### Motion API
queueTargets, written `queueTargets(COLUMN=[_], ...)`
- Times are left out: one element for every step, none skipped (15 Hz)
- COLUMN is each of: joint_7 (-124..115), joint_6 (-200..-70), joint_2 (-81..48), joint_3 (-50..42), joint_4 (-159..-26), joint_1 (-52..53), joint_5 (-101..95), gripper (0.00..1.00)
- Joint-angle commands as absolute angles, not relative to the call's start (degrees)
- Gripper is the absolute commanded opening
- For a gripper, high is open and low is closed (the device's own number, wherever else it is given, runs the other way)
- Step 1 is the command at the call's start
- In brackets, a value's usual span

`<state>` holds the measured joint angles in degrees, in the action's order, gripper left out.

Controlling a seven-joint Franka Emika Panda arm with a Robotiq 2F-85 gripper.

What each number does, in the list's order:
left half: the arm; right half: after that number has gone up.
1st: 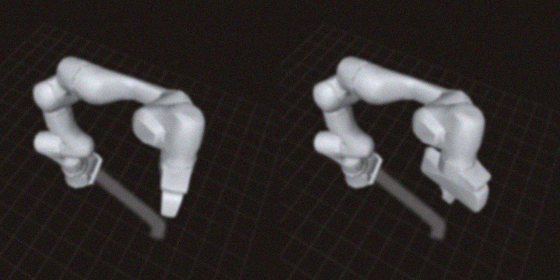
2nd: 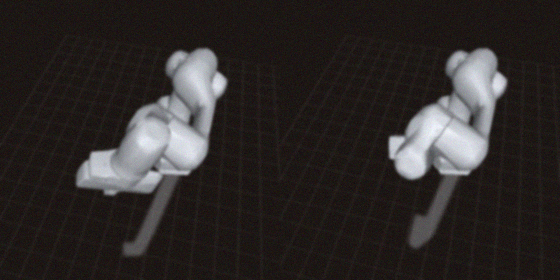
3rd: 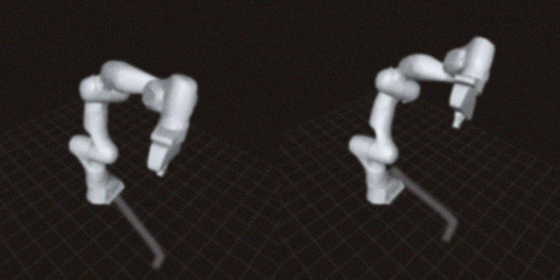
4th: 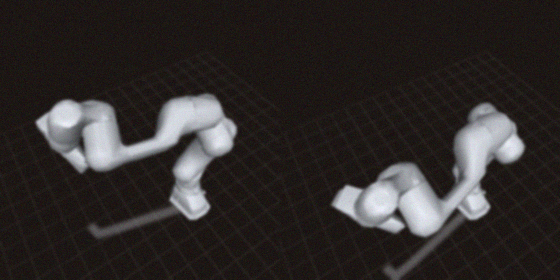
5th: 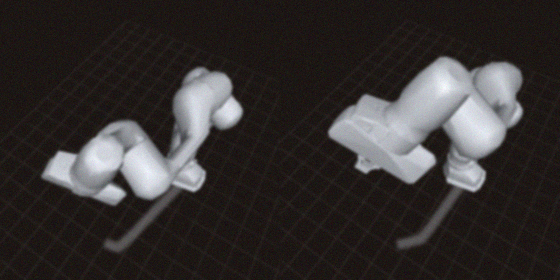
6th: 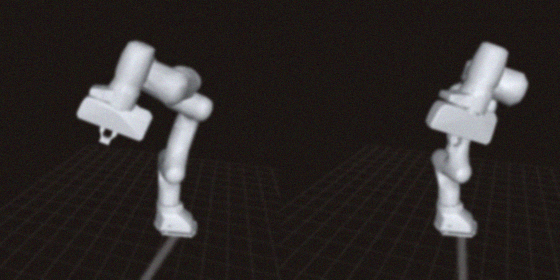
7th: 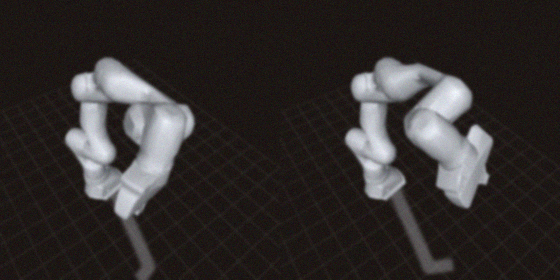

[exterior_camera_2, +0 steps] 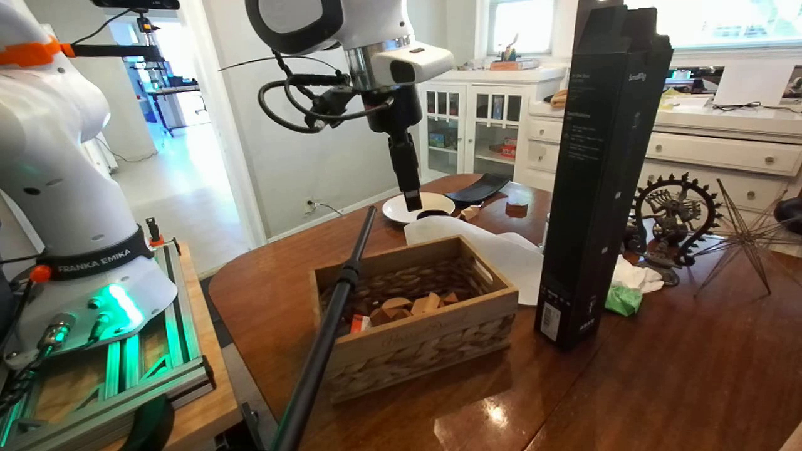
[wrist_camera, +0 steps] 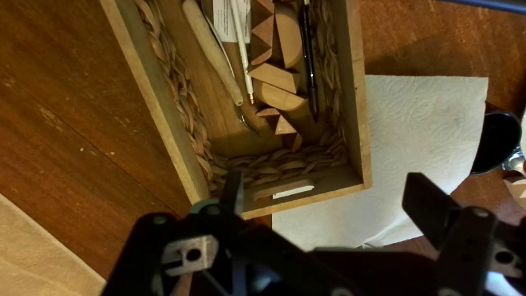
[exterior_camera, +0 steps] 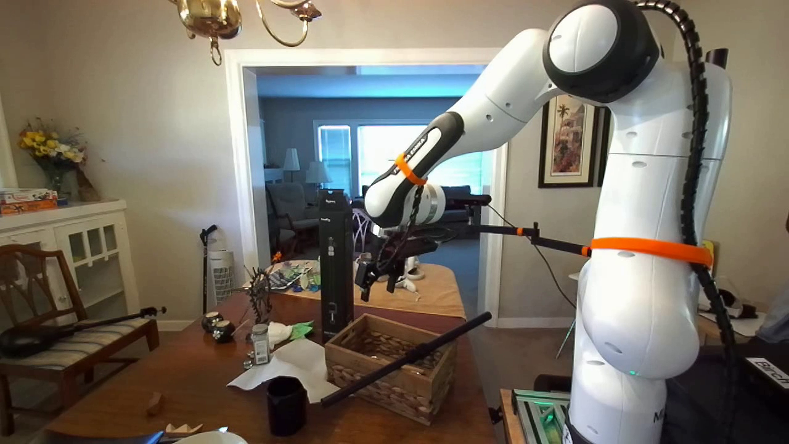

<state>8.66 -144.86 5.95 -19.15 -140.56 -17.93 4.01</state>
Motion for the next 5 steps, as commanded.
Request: queueTargets(joint_7=[13.9, 11.0, 11.8, 12.2, 12.4], joint_6=[-148.3, -146.4, -146.9, -147.0, -147.0], joint_2=[8.0, 6.2, 6.4, 6.5, 6.6], joint_3=[-20.0, -19.5, -19.7, -19.7, -19.8], joint_4=[-143.6, -141.3, -141.6, -141.8, -141.8], joint_1=[-17.9, -17.9, -17.9, -17.9, -17.9], joint_5=[5.0, 3.9, 3.9, 3.8, 3.8], gripper=[1.0, 1.0, 1.0, 1.0, 1.0])
